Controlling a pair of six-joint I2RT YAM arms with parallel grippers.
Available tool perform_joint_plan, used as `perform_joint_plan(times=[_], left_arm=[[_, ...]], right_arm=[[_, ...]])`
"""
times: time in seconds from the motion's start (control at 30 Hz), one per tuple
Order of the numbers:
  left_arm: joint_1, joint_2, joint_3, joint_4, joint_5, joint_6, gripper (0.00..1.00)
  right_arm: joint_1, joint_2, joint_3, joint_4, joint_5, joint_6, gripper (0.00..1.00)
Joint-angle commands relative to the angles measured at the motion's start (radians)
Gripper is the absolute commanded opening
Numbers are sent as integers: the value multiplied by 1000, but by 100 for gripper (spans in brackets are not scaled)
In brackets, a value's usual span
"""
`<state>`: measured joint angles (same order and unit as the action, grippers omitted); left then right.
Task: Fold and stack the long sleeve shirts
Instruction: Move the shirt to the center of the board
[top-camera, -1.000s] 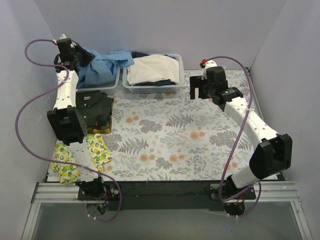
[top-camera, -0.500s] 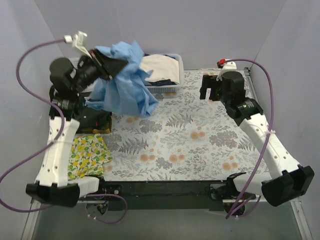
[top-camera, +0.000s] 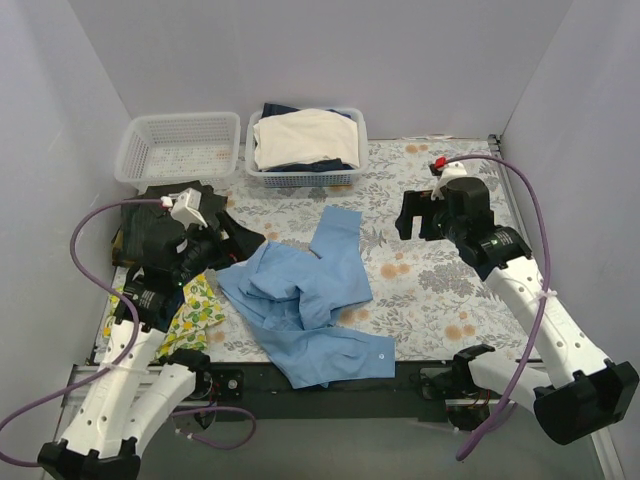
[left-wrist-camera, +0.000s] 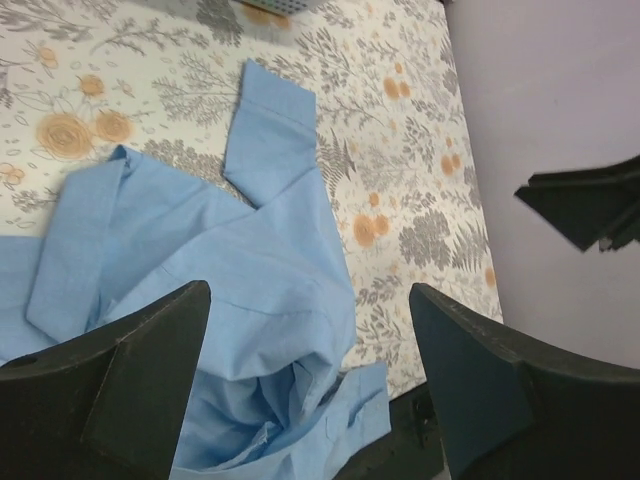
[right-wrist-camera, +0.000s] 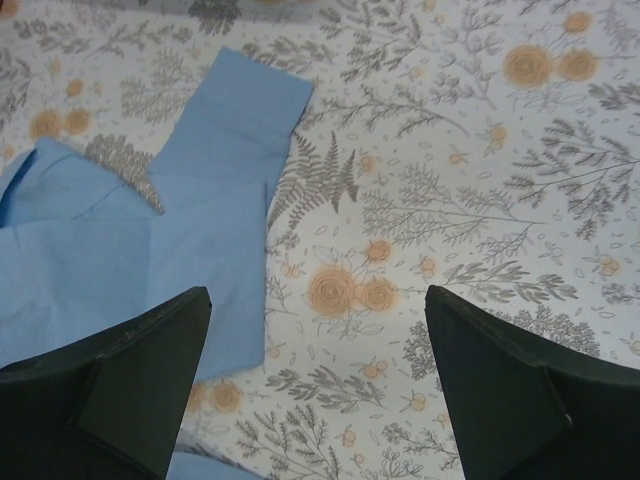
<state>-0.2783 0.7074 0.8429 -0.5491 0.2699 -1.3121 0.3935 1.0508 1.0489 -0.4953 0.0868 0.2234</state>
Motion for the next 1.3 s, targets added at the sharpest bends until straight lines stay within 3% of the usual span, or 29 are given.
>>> perform_joint_plan(times=[0.0,0.33,0.6,0.93,1.03,1.07,1.13,1.27], left_arm=[[1,87,16,-41,-120,8,81],[1,342,-21,-61,-172,-35,80],[1,478,5,-89,-224,-78,81],[1,489,16,-109,-258,-96,82],[1,480,13,-115,-296,-101,82],[1,472,12,-115,-299,-101,83],[1,465,7,-118,-304,-104,83],[1,443,13,-132,-313,-95,83]], right_arm=[[28,6,-53,-5,-185,-36,97],[222,291,-90,50,-200,-58,97],[238,461,-99,87,-180,-15,92],[294,597,-92,52,-153,-4,61],[317,615,-98,52,-147,2,40],[324,615,-98,52,-141,7,23],[327,617,-93,41,-110,25,5],[327,552,-73,-12,20,57,1]])
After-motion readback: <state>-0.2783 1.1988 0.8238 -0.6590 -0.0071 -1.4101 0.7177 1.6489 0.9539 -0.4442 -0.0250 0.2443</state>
